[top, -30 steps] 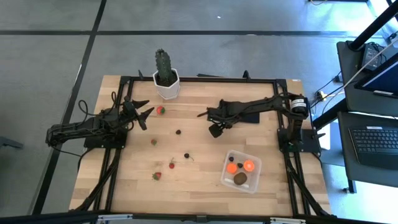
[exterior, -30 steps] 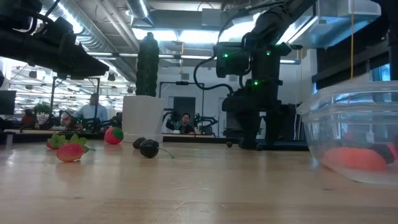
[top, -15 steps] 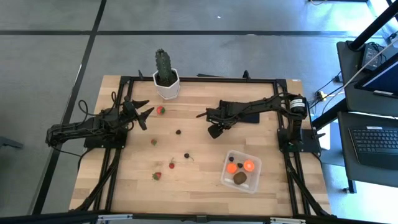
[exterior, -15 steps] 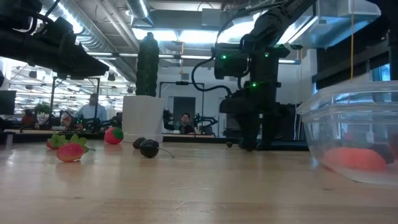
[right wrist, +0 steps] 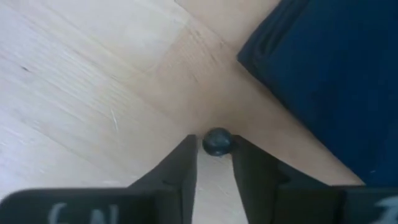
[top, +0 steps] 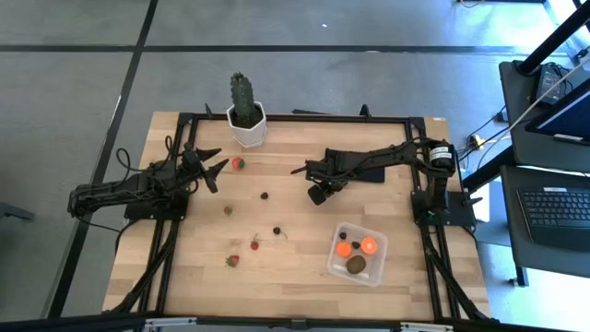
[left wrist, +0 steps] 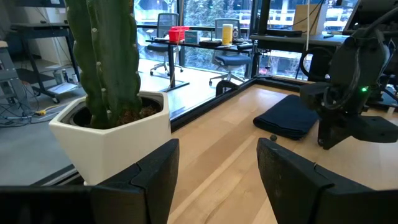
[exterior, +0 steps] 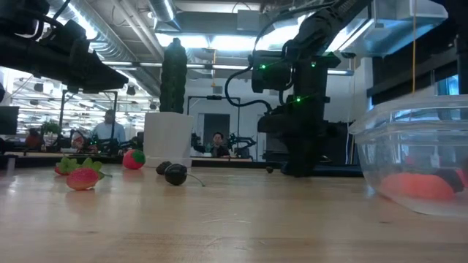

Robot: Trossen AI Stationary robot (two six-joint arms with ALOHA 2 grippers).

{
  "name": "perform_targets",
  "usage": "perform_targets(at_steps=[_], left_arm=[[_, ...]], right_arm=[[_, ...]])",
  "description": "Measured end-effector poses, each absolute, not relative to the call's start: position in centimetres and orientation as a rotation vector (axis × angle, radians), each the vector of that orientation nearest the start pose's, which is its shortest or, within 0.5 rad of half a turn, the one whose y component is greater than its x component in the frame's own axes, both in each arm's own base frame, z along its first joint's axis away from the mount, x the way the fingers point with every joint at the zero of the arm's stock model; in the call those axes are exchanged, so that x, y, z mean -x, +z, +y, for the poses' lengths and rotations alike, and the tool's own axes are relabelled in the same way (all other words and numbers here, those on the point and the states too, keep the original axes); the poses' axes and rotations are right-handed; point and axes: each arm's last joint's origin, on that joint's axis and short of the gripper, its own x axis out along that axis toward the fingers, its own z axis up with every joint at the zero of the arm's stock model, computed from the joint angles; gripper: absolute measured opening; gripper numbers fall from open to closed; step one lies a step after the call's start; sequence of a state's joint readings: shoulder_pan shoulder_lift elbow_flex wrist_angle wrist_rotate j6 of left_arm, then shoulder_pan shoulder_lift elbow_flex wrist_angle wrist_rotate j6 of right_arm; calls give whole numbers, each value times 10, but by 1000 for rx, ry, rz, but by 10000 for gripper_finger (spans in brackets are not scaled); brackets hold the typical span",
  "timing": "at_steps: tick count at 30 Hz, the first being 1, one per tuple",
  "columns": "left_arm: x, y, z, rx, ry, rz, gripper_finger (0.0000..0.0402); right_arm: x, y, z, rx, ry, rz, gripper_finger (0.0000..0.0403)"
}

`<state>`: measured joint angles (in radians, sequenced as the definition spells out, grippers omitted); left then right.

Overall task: Pick and placing Produce into tupperware
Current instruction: Put the bottom blueberry into the transparent bin

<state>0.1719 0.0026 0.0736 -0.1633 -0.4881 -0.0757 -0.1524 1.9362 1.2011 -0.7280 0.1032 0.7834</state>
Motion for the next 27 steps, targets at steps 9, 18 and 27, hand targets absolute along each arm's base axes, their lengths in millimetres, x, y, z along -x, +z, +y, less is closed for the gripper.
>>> perform_targets(at_steps=[9, 18, 27], left_arm=[[-85, 173, 29, 58, 662, 68, 208], [-85, 173, 29, 58, 663, 68, 208], [-85, 173, 29, 58, 663, 68, 208]], right_arm=[[-342, 134, -56, -663, -770, 1307, 56], [-347, 143, -50, -619, -739, 1342, 49], [-358, 212, -6, -541, -731, 1487, 49]])
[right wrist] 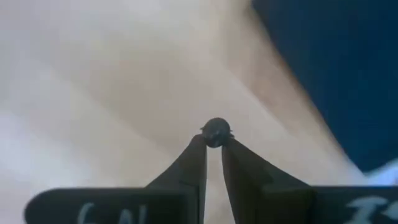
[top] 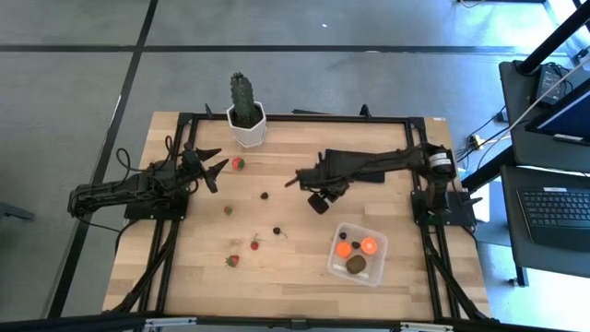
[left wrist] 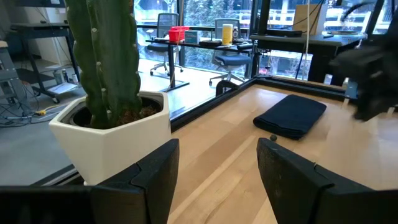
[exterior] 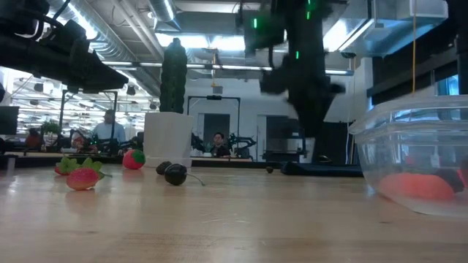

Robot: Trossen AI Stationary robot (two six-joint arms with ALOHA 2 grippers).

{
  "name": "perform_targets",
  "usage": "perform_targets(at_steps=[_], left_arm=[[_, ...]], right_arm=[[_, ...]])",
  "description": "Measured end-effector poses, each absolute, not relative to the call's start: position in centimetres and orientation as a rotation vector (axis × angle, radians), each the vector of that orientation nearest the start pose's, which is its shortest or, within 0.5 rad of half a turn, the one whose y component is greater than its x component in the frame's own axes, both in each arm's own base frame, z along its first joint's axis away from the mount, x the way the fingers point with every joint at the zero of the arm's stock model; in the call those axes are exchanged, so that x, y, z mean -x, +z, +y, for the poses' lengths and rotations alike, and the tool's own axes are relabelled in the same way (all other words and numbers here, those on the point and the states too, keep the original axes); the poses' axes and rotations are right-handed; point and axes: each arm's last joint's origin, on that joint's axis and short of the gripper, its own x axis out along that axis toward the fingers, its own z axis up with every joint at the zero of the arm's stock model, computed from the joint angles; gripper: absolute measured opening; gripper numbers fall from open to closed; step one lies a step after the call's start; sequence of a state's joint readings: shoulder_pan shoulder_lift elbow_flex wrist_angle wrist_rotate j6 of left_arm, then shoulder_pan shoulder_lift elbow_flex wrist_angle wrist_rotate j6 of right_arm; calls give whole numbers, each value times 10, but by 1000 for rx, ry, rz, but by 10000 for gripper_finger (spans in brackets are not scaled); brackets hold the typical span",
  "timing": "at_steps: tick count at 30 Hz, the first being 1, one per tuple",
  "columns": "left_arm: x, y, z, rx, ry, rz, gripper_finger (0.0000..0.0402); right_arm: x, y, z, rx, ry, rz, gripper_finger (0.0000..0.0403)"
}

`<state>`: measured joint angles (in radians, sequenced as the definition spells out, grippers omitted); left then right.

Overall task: Pick and placing Produce into tupperware
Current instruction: Put the bottom blueberry into the transparent bin

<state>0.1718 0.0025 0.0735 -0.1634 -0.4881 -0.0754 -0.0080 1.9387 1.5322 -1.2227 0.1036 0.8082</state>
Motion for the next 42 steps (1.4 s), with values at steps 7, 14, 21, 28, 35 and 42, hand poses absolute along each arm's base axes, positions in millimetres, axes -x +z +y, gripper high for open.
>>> perform_targets(at_steps=[7, 14, 21, 28, 35, 42], left_arm=[[-85, 173, 29, 58, 662, 68, 208], [-85, 173, 29, 58, 663, 68, 208], [-85, 173, 29, 58, 663, 68, 208], [-85, 173, 29, 58, 662, 68, 208], [-85, 173, 29, 59, 663, 67, 208], [-85, 173, 29, 59, 663, 67, 208]], right_arm=[[-345, 246, 65, -499, -780, 1545, 50], [-324, 242, 133, -548, -829, 1513, 50], [-312, 225, 163, -597, -841, 1460, 51], [-310, 192, 165, -623, -796, 1431, 51], [-306, 183, 163, -607, -807, 1444, 51], [-307, 183, 160, -588, -789, 1458, 53]])
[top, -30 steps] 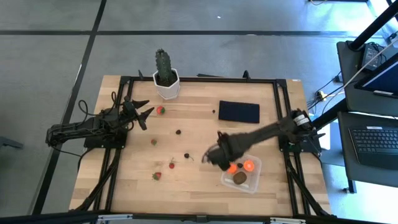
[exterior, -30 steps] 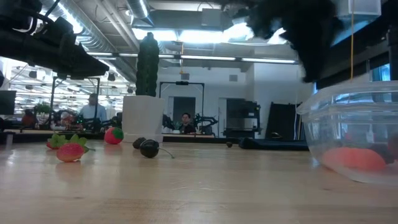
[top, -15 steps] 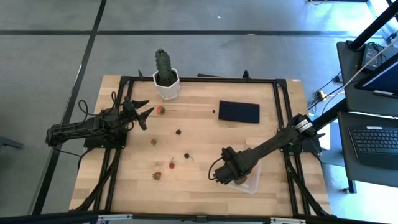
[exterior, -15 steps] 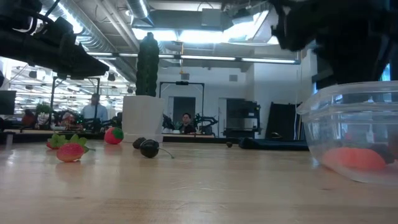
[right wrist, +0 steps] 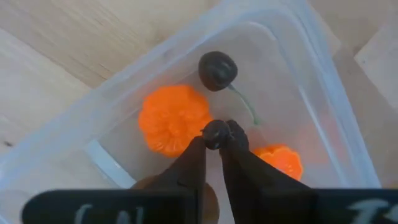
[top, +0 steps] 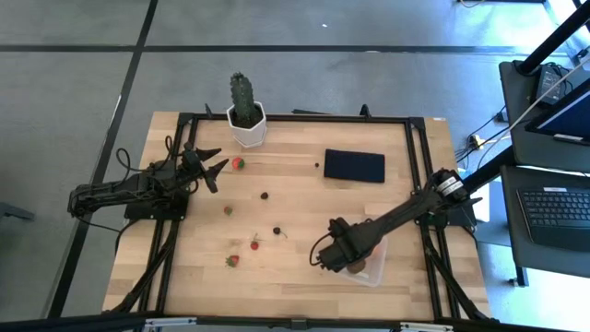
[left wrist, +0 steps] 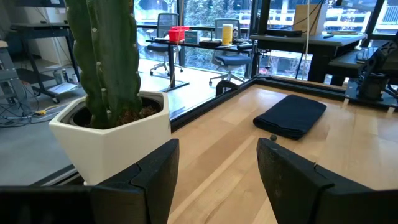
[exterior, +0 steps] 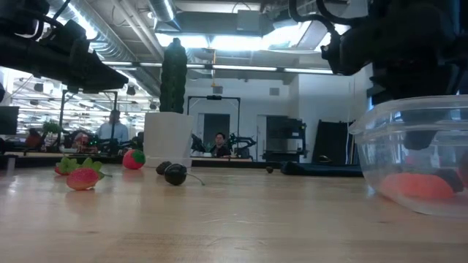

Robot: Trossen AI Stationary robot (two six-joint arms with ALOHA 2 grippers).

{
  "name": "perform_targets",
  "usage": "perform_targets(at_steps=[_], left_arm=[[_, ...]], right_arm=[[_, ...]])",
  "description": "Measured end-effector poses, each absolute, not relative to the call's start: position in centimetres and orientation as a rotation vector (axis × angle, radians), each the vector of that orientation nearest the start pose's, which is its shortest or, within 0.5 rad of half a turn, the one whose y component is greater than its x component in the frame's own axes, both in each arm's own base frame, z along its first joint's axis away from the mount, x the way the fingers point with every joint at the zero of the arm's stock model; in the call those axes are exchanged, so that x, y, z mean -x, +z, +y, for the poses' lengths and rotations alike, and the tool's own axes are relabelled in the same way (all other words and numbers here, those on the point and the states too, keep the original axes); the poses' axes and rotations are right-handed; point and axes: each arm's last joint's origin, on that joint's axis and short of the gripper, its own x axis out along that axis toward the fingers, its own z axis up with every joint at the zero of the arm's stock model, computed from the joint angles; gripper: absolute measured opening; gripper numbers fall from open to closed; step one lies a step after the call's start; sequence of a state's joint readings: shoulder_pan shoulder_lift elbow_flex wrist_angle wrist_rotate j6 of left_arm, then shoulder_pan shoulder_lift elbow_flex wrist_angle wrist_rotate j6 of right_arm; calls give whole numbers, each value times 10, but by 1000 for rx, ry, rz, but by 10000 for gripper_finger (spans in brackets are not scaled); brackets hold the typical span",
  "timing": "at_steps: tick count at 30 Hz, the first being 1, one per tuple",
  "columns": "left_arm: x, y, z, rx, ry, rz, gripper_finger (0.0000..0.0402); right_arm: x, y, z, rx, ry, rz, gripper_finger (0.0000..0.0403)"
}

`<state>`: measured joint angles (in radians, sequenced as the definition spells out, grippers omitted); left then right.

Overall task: Pick and placing Produce into tupperware
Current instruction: Put the bottom blueberry into the transparent bin, then put the blueberry into the transparent bin

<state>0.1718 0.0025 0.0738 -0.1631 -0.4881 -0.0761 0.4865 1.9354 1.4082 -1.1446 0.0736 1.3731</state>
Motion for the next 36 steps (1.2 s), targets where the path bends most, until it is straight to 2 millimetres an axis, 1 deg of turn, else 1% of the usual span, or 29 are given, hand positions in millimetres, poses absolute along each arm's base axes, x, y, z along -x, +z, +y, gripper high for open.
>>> perform_targets(at_steps=[4, 11, 17, 20, 24, 31, 33, 36], left_arm=[[-85, 173, 29, 58, 662, 68, 208], [-85, 173, 29, 58, 663, 68, 208], [-85, 173, 29, 58, 662, 68, 208], [-85, 173, 29, 58, 663, 68, 208], [-85, 173, 29, 58, 662, 67, 208], [-85, 173, 29, 59, 662, 67, 208], [-85, 173, 29, 59, 662, 68, 208], [-85, 173, 29, 58, 662, 68, 208]], right_arm=[[-308, 182, 159, -623, -756, 1512, 79], [-311, 182, 154, -648, -764, 1522, 160], [-312, 182, 151, -635, -754, 1523, 221], [-312, 183, 151, -613, -729, 1532, 244], [-313, 183, 151, -597, -706, 1536, 260], [-314, 183, 148, -606, -711, 1532, 264], [-314, 188, 145, -614, -709, 1525, 264], [-313, 201, 137, -630, -676, 1502, 264]])
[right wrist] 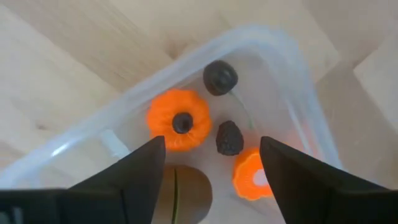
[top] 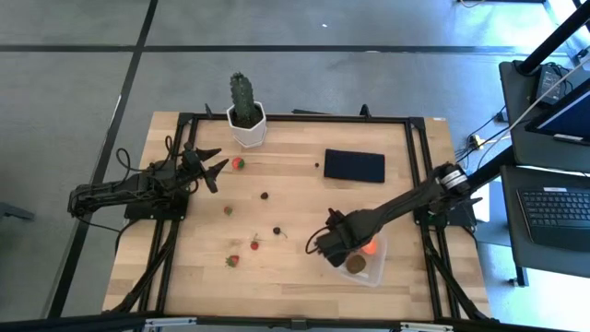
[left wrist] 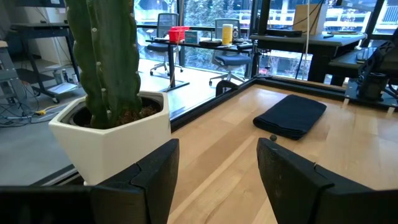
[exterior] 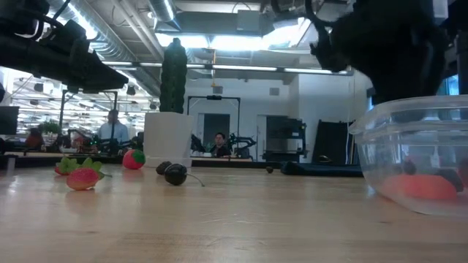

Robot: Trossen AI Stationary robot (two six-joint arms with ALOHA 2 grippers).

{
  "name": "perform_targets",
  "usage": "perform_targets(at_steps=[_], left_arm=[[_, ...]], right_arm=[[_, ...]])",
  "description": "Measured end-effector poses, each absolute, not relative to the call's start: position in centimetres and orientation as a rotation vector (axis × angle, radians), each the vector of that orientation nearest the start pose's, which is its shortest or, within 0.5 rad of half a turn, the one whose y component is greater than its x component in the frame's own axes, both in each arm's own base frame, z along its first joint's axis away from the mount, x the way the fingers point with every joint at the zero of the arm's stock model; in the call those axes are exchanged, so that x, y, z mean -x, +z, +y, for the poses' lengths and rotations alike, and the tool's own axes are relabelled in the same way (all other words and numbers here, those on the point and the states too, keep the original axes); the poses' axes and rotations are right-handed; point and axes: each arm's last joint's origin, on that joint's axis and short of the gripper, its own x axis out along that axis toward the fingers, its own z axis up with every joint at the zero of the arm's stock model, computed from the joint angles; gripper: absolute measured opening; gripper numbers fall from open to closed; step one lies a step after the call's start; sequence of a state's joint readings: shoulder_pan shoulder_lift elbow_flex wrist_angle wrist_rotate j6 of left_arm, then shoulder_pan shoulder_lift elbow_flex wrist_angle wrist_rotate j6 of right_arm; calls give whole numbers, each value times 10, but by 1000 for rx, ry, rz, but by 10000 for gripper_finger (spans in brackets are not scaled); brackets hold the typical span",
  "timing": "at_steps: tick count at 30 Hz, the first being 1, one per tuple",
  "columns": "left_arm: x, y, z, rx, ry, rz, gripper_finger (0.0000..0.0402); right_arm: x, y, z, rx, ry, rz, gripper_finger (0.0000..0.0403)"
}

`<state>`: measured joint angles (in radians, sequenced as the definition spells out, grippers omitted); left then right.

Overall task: Pick and placing Produce into tupperware
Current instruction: Put the blueberry into the transparent bin

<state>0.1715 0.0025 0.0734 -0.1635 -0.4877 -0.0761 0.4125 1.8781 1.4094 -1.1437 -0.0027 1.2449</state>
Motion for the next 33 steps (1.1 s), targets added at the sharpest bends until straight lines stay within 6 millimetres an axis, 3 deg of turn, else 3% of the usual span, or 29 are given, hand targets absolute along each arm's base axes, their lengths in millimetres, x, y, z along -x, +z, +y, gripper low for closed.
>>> perform_targets(at_steps=[6, 10, 14, 18, 22, 27, 33], left_arm=[[-85, 173, 29, 59, 662, 67, 208], [-85, 173, 29, 59, 662, 68, 208], [-85, 173, 29, 58, 663, 68, 208], [-85, 173, 29, 58, 662, 68, 208], [-85, 173, 29, 59, 662, 68, 208], [-85, 173, 29, 59, 662, 68, 208], [-85, 173, 29, 59, 662, 68, 208]], right_arm=[[-313, 235, 103, -640, -633, 1388, 264], [-317, 250, 61, -659, -630, 1337, 264], [-329, 253, 12, -647, -606, 1273, 264], [-341, 256, -34, -662, -586, 1123, 264], [-352, 263, -66, -592, -515, 970, 264], [-356, 269, -87, -550, -479, 874, 264], [-355, 269, -93, -496, -460, 877, 264]])
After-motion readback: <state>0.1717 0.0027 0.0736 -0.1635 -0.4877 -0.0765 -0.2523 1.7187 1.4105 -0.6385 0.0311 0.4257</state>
